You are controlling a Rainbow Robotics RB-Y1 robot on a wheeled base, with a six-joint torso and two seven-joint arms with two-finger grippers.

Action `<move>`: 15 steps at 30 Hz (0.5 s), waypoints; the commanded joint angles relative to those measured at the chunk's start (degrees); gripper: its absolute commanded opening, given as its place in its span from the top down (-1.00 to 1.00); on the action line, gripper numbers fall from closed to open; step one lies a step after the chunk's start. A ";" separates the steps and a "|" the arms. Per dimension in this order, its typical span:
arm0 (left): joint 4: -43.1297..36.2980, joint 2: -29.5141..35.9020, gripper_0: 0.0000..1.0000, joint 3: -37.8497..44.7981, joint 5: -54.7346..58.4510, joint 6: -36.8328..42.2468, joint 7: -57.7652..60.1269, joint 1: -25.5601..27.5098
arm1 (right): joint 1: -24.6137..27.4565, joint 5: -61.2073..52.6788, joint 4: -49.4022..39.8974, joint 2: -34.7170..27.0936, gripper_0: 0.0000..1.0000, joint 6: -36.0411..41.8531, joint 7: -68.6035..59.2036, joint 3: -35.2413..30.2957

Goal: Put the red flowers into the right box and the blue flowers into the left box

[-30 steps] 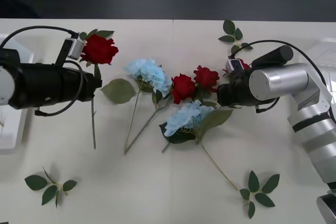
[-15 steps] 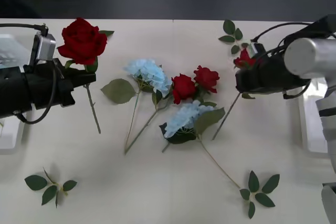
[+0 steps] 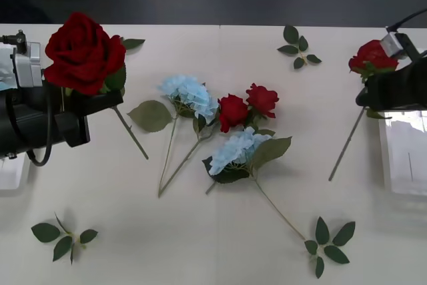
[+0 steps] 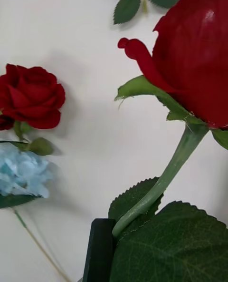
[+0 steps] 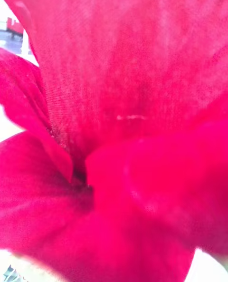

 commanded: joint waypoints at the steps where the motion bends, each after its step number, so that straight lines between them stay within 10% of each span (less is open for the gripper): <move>1: -1.67 0.29 1.00 0.46 3.76 2.17 -2.69 -1.41 | 1.91 -1.04 -1.85 -2.92 1.00 0.04 8.99 -5.26; 15: -1.67 -7.36 1.00 0.02 2.35 5.33 -1.02 -8.88 | 6.30 8.19 1.22 -7.66 1.00 -10.60 24.90 -11.06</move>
